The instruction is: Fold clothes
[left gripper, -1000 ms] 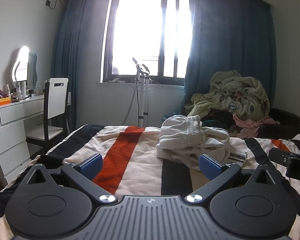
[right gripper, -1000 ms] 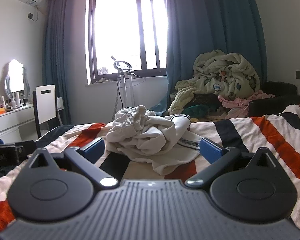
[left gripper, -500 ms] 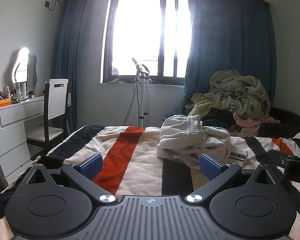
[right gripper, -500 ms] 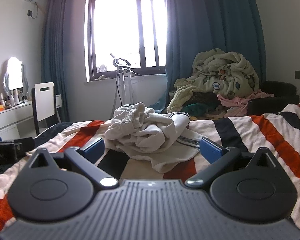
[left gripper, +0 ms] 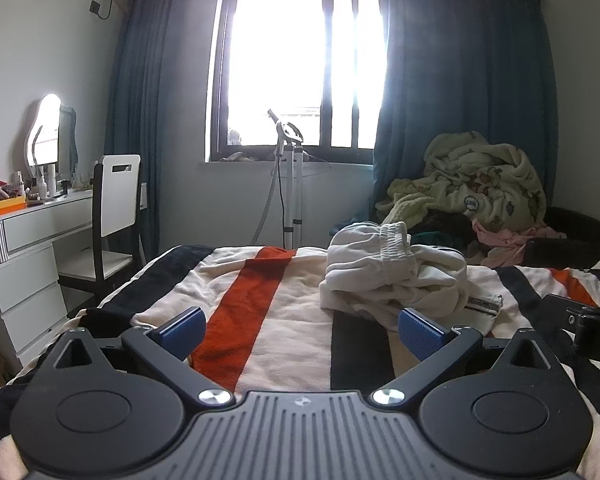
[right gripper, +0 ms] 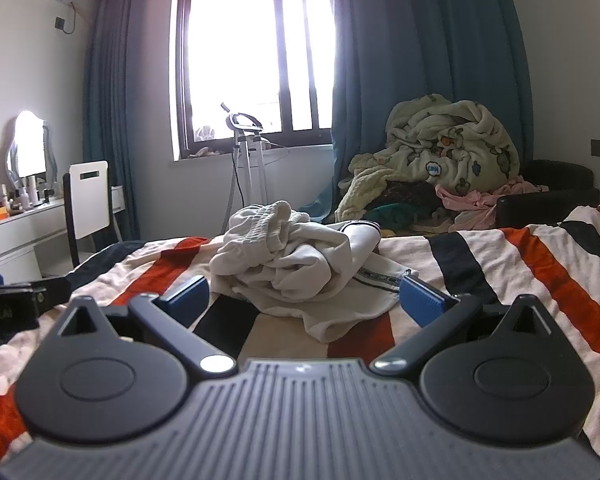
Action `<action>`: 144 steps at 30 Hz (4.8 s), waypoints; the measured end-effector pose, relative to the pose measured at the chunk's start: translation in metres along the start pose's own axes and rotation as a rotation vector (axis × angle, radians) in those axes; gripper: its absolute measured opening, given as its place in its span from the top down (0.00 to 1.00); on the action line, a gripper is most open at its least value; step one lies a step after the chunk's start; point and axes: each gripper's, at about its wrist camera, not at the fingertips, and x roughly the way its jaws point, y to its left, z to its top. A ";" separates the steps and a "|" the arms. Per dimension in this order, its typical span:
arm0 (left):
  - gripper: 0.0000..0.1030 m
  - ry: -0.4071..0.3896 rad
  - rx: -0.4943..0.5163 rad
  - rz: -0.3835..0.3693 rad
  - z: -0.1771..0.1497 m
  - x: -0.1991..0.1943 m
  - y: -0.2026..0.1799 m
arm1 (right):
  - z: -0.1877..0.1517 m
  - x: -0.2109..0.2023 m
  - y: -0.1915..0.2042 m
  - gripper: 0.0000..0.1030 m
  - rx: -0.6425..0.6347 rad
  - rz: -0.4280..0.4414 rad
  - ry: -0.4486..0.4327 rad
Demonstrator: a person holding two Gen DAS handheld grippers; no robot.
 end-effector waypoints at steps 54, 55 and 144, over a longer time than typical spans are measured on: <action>0.08 0.160 0.151 0.065 0.090 0.369 -0.162 | -0.001 0.108 -0.111 0.07 0.173 -0.037 0.050; 0.15 0.176 0.166 0.079 0.092 0.385 -0.171 | -0.004 0.116 -0.111 0.07 0.149 -0.051 0.046; 0.92 0.233 -0.590 0.021 -0.016 0.116 0.115 | -0.065 -0.020 -0.016 0.85 0.207 0.156 0.392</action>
